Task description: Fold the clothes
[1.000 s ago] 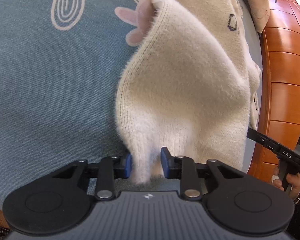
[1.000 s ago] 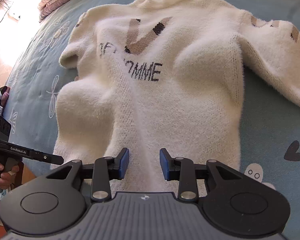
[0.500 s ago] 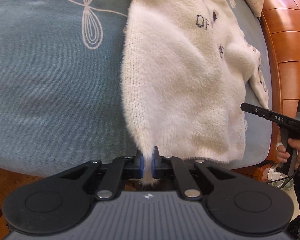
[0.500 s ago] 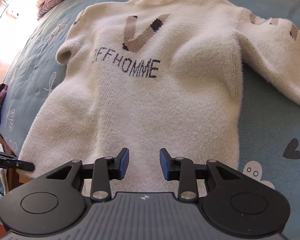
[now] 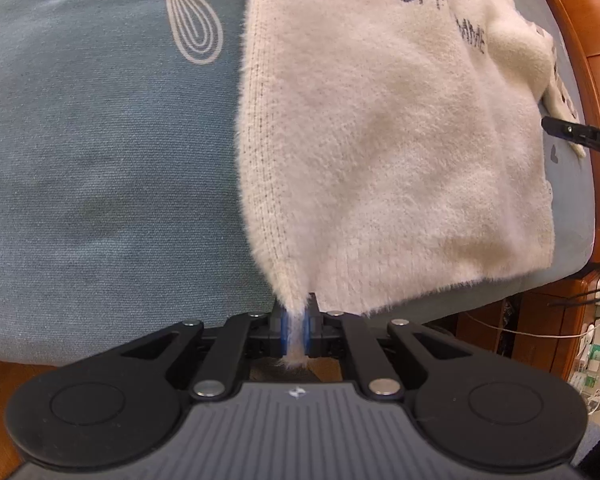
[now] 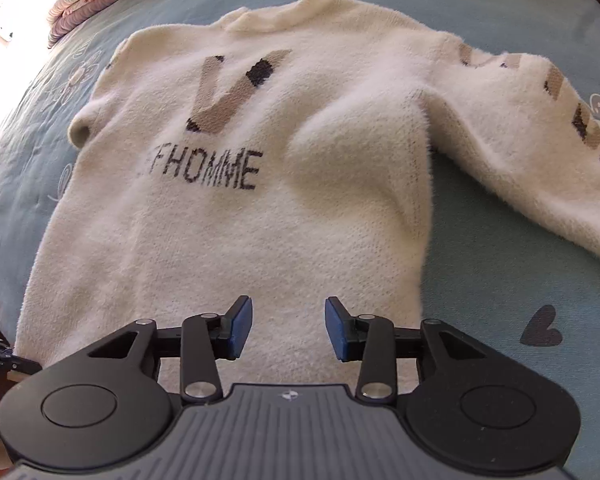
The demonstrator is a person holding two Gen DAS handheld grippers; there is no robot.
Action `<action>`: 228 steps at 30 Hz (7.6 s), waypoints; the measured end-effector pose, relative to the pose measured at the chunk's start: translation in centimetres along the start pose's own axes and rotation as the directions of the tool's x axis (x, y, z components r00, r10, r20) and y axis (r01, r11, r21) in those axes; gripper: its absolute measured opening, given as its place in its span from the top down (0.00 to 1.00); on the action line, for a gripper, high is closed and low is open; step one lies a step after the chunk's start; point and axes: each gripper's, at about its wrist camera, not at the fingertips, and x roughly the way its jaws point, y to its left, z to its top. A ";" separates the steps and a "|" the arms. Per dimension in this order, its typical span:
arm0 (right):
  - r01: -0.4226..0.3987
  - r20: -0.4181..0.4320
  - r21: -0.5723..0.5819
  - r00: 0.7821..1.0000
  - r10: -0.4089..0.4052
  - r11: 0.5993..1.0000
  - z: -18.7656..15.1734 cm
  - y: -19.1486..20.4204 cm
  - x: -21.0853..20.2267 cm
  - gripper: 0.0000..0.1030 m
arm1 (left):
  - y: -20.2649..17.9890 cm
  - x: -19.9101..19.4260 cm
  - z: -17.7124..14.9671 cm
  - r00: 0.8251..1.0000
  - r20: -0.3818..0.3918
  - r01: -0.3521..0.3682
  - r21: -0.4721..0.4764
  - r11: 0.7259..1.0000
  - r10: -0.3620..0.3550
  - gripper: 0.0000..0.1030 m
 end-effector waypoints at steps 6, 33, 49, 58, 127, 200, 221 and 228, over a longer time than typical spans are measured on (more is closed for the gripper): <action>0.021 0.003 -0.067 1.000 -0.021 0.998 0.4 -0.5 0.3 0.52 | -1.8 -0.2 -0.4 0.988 0.017 -0.153 0.243 0.958 0.153 0.89; -0.156 -0.118 -0.542 0.987 0.109 0.826 -3.7 9.3 5.4 0.53 | -14.3 4.6 2.6 0.904 0.415 -0.399 0.726 0.561 0.105 0.66; -0.010 0.141 0.082 0.990 -0.001 0.997 1.5 -3.6 -0.4 0.45 | -12.2 0.5 7.2 0.912 0.393 -0.369 0.671 0.643 0.112 0.62; -0.085 0.259 0.295 0.966 0.006 0.952 5.2 -8.1 0.1 0.45 | -14.4 1.0 13.5 0.899 0.432 -0.368 0.651 0.664 0.074 0.61; 0.113 0.154 -0.197 0.985 -0.083 0.974 -8.9 11.2 5.8 0.31 | -13.7 5.5 0.1 0.955 0.294 -0.260 0.889 0.377 -0.035 0.24; 0.249 0.049 0.063 0.966 -0.253 0.966 -11.7 4.6 4.5 0.00 | -12.4 3.3 1.9 0.926 0.376 -0.302 0.677 0.671 0.038 0.01; 0.318 -0.077 0.125 0.948 -0.310 0.940 -9.5 5.1 5.0 0.00 | -6.3 0.7 4.8 0.933 0.351 -0.278 0.558 0.782 0.081 0.01; 0.323 0.003 0.136 0.945 -0.327 0.937 -6.5 7.9 3.3 0.00 | -2.8 -4.0 9.7 0.832 0.537 -0.423 0.448 0.788 0.142 0.01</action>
